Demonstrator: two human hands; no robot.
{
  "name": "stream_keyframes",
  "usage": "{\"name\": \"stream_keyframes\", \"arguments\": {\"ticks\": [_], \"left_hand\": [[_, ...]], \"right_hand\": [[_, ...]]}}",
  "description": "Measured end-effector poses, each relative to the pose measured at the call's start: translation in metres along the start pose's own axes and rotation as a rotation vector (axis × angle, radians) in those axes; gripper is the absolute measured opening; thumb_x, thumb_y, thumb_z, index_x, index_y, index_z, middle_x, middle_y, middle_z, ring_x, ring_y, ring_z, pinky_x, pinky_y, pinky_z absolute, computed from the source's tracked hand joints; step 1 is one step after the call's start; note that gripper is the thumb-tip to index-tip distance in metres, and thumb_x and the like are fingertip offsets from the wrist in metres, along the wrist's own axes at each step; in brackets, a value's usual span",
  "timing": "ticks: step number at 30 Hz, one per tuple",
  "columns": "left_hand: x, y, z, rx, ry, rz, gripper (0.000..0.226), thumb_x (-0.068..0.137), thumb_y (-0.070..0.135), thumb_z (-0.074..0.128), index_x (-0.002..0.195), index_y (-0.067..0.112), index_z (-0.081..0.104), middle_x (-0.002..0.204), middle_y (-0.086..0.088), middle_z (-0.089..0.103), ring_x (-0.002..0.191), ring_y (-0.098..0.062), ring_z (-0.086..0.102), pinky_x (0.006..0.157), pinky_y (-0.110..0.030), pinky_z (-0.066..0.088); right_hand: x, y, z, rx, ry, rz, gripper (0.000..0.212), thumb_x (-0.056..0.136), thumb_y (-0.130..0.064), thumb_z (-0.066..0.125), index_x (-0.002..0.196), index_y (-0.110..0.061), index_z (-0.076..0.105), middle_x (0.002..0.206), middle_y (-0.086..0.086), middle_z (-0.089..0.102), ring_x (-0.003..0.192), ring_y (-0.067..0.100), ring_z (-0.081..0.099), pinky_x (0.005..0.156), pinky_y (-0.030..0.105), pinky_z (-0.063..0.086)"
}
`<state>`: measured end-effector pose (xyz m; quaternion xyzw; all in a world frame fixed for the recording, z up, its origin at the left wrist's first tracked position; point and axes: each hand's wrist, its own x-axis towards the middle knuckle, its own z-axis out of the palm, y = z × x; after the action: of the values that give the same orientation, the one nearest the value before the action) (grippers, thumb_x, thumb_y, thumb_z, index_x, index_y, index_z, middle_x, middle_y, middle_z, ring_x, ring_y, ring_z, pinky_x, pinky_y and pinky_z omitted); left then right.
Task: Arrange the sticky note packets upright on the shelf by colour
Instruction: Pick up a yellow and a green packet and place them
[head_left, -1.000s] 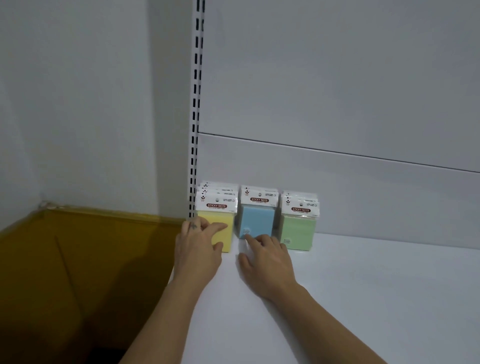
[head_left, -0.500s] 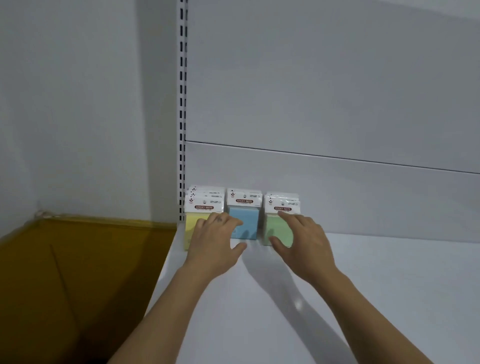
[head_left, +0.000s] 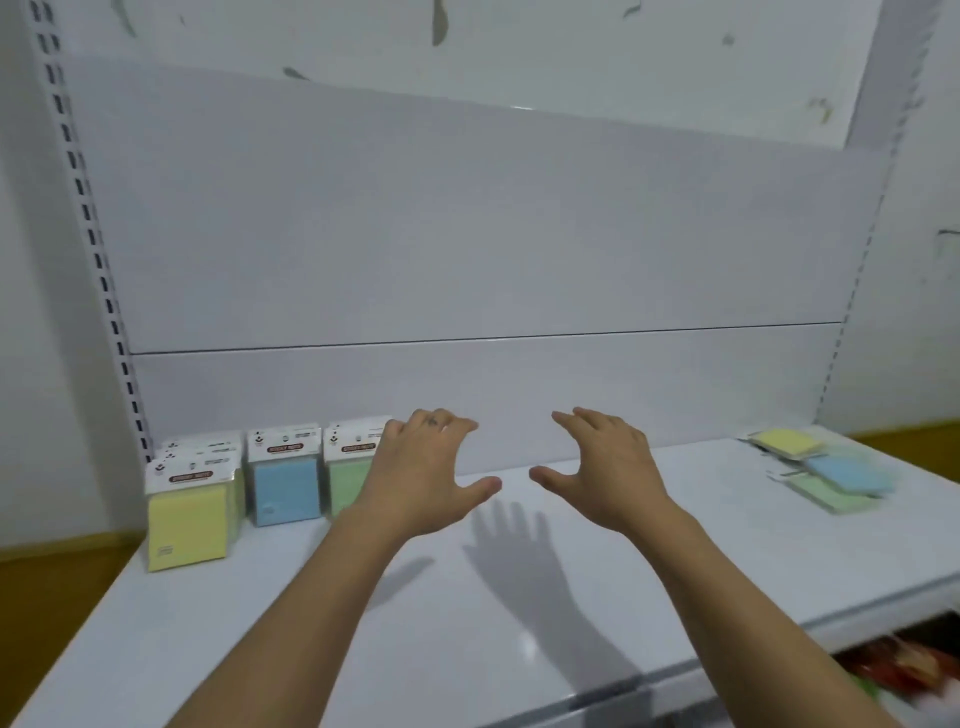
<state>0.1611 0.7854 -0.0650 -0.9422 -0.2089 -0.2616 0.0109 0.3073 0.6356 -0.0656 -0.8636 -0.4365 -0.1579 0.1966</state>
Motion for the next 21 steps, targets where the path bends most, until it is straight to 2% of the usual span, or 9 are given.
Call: {"name": "stream_keyframes", "arguments": {"ticks": [13, 21], "left_hand": [[0.059, 0.182, 0.030, -0.062, -0.054, 0.173, 0.068, 0.081, 0.067, 0.046, 0.139, 0.032, 0.039, 0.143, 0.007, 0.041, 0.134, -0.014, 0.032, 0.107, -0.035, 0.024], [0.080, 0.290, 0.057, -0.127, -0.112, 0.297, 0.068, 0.080, 0.063, 0.054, 0.139, 0.032, 0.039, 0.143, 0.007, 0.042, 0.132, -0.016, 0.034, 0.107, -0.036, 0.025]], "right_hand": [[-0.062, 0.177, -0.091, -0.056, 0.037, 0.245, 0.071, 0.086, -0.060, 0.052, 0.147, -0.030, 0.031, 0.155, -0.003, 0.031, 0.141, 0.019, 0.026, 0.115, 0.039, 0.018], [-0.114, 0.268, -0.134, -0.059, 0.071, 0.431, 0.071, 0.087, -0.060, 0.053, 0.147, -0.032, 0.030, 0.152, -0.005, 0.035, 0.138, 0.021, 0.033, 0.112, 0.043, 0.026]]}}
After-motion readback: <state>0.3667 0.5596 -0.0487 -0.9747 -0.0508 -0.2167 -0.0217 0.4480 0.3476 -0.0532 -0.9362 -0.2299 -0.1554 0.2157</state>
